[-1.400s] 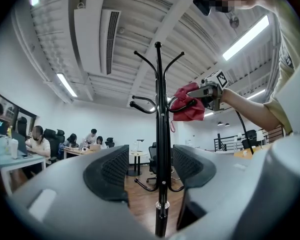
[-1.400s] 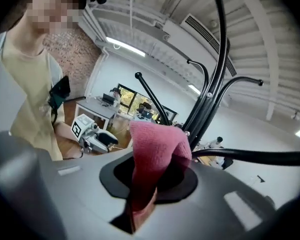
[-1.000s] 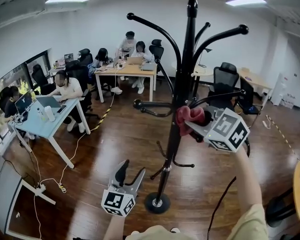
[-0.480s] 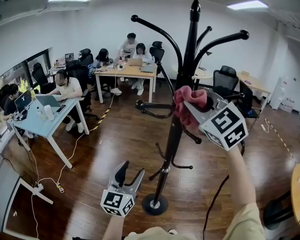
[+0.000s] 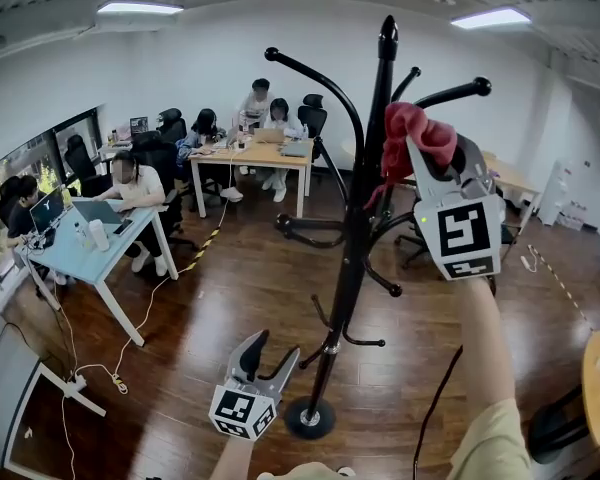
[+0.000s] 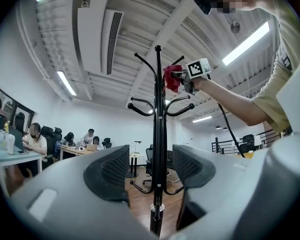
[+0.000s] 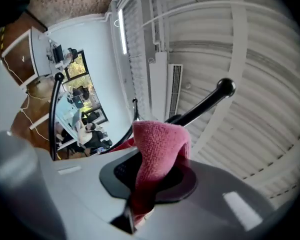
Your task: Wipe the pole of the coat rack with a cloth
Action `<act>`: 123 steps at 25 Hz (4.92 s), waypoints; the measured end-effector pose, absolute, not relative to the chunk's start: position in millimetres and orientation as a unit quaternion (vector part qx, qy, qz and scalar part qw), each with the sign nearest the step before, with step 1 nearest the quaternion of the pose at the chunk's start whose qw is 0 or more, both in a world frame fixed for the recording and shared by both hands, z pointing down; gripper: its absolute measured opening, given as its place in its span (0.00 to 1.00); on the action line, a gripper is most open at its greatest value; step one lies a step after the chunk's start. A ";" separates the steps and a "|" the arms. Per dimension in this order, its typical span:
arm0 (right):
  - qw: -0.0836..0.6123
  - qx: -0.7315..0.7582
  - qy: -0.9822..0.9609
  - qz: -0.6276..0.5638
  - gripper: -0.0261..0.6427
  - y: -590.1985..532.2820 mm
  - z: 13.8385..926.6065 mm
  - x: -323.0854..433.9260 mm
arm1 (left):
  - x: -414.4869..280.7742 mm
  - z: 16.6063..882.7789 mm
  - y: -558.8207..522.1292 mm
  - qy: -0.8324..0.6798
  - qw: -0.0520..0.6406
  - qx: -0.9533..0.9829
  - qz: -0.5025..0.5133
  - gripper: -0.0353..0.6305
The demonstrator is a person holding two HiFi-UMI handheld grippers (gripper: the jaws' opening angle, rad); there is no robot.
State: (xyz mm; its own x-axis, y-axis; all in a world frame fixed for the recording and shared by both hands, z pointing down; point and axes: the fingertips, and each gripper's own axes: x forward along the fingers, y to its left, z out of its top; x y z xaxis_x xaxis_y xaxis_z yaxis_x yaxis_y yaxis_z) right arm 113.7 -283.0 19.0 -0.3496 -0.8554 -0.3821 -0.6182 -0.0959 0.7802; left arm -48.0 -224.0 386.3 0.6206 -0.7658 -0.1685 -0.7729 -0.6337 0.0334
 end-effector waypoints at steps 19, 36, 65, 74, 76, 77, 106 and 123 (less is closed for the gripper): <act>-0.018 0.554 -0.641 -0.532 0.10 -184.6 -47.2 133.9 | -33.7 392.3 -231.3 0.413 0.016 -0.907 0.073 0.43; 0.025 0.492 -0.725 -0.481 0.10 -200.6 38.2 101.1 | -46.8 397.1 -229.8 0.423 0.012 -0.903 0.071 0.42; -0.071 0.534 -0.812 -0.225 0.11 -230.3 257.1 193.3 | -22.8 414.2 -234.0 0.414 -0.001 -0.909 0.040 0.42; -0.049 0.533 -0.820 -0.204 0.11 -255.2 320.8 157.6 | -16.1 423.6 -229.5 0.418 -0.007 -0.908 0.028 0.42; -0.052 0.521 -0.822 -0.222 0.11 -262.3 311.0 139.2 | -18.1 425.0 -229.5 0.421 -0.009 -0.907 0.025 0.42; -0.051 0.515 -0.824 -0.231 0.11 -266.0 305.9 129.6 | -19.2 424.9 -229.3 0.423 -0.009 -0.906 0.024 0.42; 0.050 0.584 -0.808 -0.063 0.09 -318.9 551.6 99.3 | -55.7 435.0 -237.8 0.481 -0.013 -0.876 0.011 0.41; 0.127 0.536 -0.834 0.031 0.11 -312.3 623.9 88.7 | -52.1 432.4 -231.2 0.472 -0.011 -0.882 0.006 0.41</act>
State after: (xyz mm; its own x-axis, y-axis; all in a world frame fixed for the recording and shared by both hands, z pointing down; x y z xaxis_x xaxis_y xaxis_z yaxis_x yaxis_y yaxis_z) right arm 88.7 -312.3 623.9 -0.3927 -0.8866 0.2444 -0.9022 0.4230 0.0847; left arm -52.1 -231.2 432.4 0.5551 -0.8318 0.0005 -0.8315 -0.5549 0.0255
